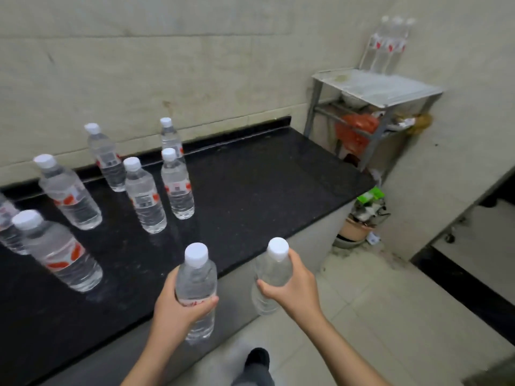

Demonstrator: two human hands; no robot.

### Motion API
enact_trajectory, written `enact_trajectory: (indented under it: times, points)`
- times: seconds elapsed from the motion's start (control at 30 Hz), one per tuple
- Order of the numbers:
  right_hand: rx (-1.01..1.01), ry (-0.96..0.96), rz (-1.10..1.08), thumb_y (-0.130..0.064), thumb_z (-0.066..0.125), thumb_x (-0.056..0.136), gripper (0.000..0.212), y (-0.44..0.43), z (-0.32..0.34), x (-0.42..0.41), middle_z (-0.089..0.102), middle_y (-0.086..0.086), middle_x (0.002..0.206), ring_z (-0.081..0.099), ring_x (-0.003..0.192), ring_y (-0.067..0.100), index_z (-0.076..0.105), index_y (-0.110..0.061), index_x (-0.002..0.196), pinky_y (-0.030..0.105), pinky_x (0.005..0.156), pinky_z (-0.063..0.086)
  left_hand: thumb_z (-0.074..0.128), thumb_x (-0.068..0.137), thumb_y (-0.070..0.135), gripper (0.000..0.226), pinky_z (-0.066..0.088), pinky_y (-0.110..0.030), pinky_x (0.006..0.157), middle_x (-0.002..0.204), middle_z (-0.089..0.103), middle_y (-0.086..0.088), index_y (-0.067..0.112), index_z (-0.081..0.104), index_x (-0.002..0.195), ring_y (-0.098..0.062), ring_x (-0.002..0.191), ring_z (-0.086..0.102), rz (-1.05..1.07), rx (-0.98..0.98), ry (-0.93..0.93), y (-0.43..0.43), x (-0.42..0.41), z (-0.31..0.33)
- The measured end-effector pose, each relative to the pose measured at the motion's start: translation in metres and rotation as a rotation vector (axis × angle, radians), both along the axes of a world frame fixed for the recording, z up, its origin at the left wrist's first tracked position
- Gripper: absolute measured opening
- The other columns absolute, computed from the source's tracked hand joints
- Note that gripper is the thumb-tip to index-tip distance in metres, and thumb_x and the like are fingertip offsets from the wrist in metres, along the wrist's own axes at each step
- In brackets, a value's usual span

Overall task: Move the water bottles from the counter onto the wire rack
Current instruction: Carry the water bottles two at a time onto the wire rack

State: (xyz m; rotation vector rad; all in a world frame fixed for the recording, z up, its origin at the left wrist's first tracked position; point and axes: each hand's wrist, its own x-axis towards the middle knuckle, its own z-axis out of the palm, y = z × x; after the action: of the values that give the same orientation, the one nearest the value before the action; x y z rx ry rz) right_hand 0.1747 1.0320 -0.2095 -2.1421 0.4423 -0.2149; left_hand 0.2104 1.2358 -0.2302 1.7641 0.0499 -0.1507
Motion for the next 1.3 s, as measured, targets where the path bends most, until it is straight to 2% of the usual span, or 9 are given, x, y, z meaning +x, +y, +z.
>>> enact_trajectory:
  times: [0.07,0.2,0.3,0.5,0.6,0.7,0.9,1.1,1.3]
  points:
    - [-0.012,0.005,-0.054,-0.031,0.079,0.062,0.069,-0.025,0.0,0.005,0.054,-0.013,0.102,0.055,0.104,0.013,0.047,-0.025,0.122,0.02,0.075,0.036,0.076,0.032,0.037,0.081,0.047,-0.033,0.077,0.097,0.067,-0.001,0.023,0.054,0.109,-0.02,0.088,0.063,-0.038,-0.009,0.006,-0.026,0.018,-0.003]
    - [-0.044,0.035,-0.14,-0.032,0.079,0.062,0.073,-0.077,0.006,0.027,0.057,-0.009,0.107,0.056,0.107,0.015,0.044,-0.025,0.125,0.019,0.076,0.037,0.076,0.043,0.023,0.07,0.046,-0.03,0.072,0.095,0.067,-0.004,0.021,0.053,0.109,-0.025,0.089,0.064,-0.123,-0.029,0.006,-0.084,0.064,-0.002]
    - [-0.057,0.033,-0.225,-0.032,0.08,0.061,0.073,-0.118,0.015,0.044,0.055,-0.013,0.102,0.056,0.106,0.013,0.045,-0.027,0.124,0.017,0.075,0.036,0.078,0.038,0.031,0.077,0.047,-0.031,0.073,0.096,0.066,-0.005,0.018,0.053,0.11,-0.026,0.088,0.064,-0.189,-0.07,-0.007,-0.131,0.101,0.002]
    - [-0.056,0.052,-0.393,-0.028,0.08,0.06,0.069,-0.182,0.02,0.064,0.062,-0.006,0.108,0.058,0.105,0.016,0.047,-0.028,0.121,0.026,0.079,0.042,0.077,0.048,0.019,0.065,0.046,-0.03,0.075,0.097,0.065,0.001,0.026,0.05,0.108,-0.02,0.089,0.063,-0.318,-0.097,-0.01,-0.207,0.146,0.012]
    - [-0.032,0.06,-0.455,-0.024,0.081,0.059,0.068,-0.209,0.019,0.064,0.06,-0.008,0.099,0.057,0.098,0.013,0.05,-0.026,0.119,0.026,0.078,0.042,0.08,0.051,0.018,0.067,0.047,-0.032,0.078,0.1,0.066,-0.003,0.026,0.051,0.11,-0.021,0.091,0.063,-0.38,-0.084,0.002,-0.236,0.158,0.006]
    - [-0.008,0.08,-0.513,-0.037,0.079,0.049,0.066,-0.238,0.016,0.064,0.062,-0.008,0.095,0.059,0.095,0.013,0.052,-0.03,0.109,0.024,0.074,0.041,0.079,0.05,0.022,0.069,0.05,-0.035,0.079,0.102,0.067,-0.001,0.026,0.052,0.113,-0.02,0.093,0.065,-0.415,-0.066,0.027,-0.264,0.167,0.001]
    - [0.026,0.045,-0.547,-0.02,0.083,0.057,0.066,-0.312,0.02,0.072,0.063,-0.004,0.099,0.06,0.097,0.016,0.052,-0.022,0.116,0.03,0.082,0.047,0.081,0.052,0.021,0.07,0.051,-0.039,0.085,0.102,0.066,0.001,0.025,0.052,0.115,-0.021,0.095,0.064,-0.457,-0.016,0.005,-0.334,0.187,0.003]
    - [-0.022,-0.046,-0.509,-0.023,0.083,0.058,0.071,-0.423,0.032,0.093,0.063,-0.001,0.108,0.059,0.103,0.017,0.051,-0.019,0.121,0.028,0.083,0.045,0.076,0.047,0.024,0.067,0.048,-0.035,0.083,0.096,0.064,0.008,0.028,0.05,0.109,-0.019,0.093,0.062,-0.416,-0.039,-0.068,-0.443,0.205,0.022]
    - [-0.078,-0.128,-0.446,-0.028,0.082,0.06,0.074,-0.543,0.057,0.115,0.063,0.002,0.118,0.057,0.11,0.021,0.047,-0.021,0.125,0.033,0.087,0.047,0.078,0.044,0.026,0.072,0.048,-0.036,0.085,0.101,0.064,0.002,0.024,0.05,0.11,-0.018,0.094,0.061,-0.375,-0.107,-0.14,-0.561,0.213,0.046]
